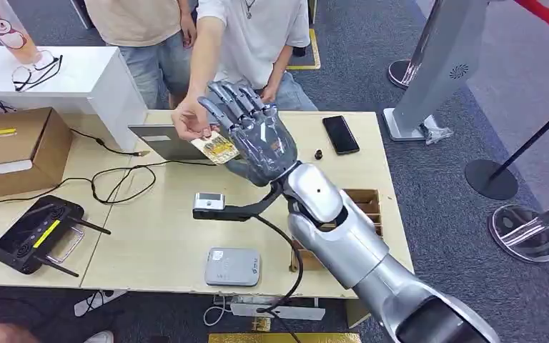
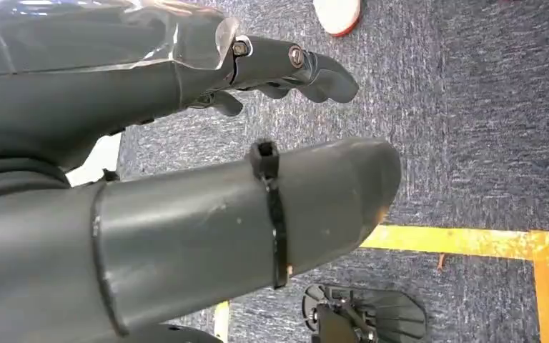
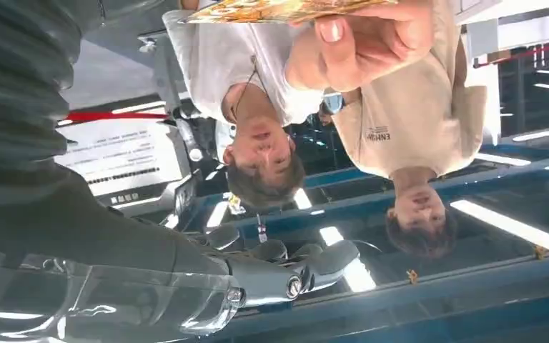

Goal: Pass the card to the sensor for recognition and then transmit it.

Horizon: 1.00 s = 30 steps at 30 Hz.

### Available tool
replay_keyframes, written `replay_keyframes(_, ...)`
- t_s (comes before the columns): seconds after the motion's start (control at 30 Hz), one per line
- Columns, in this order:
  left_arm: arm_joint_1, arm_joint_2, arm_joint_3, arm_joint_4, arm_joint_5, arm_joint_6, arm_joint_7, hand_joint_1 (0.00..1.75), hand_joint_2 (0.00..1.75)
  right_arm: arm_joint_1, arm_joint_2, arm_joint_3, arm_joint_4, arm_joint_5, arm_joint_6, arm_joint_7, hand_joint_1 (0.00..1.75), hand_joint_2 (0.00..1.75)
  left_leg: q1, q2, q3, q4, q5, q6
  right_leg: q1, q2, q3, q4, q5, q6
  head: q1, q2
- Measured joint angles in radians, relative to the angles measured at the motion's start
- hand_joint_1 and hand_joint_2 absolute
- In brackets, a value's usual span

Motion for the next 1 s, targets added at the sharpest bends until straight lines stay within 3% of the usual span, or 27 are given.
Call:
replay_keyframes(0.33,0.0,0.0,0.0,0.0,0.0,0.0,0.0,0.0,0.0,0.0,0.001,0.006,0.008,0.0,-0.003,0.0,0.0,1.75,0.0,0.0,0.0,0.0,0.0,0.0,0.0,0.0,0.0,0.0,0.0,0.0,0.0,0.0)
replay_keyframes(0.37,0.0,0.0,0.0,0.0,0.0,0.0,0.0,0.0,0.0,-0.001,0.001,0.006,0.009,0.0,-0.003,0.0,0.19,1.75,0.0,0.0,0.0,0.0,0.0,0.0,0.0,0.0,0.0,0.0,0.0,0.0,0.0,0.0)
replay_keyframes(0.4,0.0,0.0,0.0,0.0,0.0,0.001,0.0,0.0,0.0,0.0,0.001,0.007,0.01,0.0,-0.003,0.0,1.52,1.75,0.0,0.0,0.0,0.0,0.0,0.0,0.0,0.0,0.0,0.0,0.0,0.0,0.0,0.0)
replay_keyframes(0.43,0.0,0.0,0.0,0.0,0.0,0.002,0.001,0.0,0.0,0.0,0.001,0.008,0.01,0.0,-0.003,0.002,1.75,1.75,0.0,0.0,0.0,0.0,0.0,0.0,0.0,0.0,0.0,0.0,0.0,0.0,0.0,0.0)
replay_keyframes(1.0,-0.01,0.001,0.0,0.0,-0.007,-0.016,0.034,0.0,0.0,0.0,0.001,0.017,-0.008,0.015,0.018,0.021,1.75,1.75,0.0,0.0,0.0,0.0,0.0,0.0,0.0,0.0,0.0,0.0,0.0,0.0,0.0,0.0)
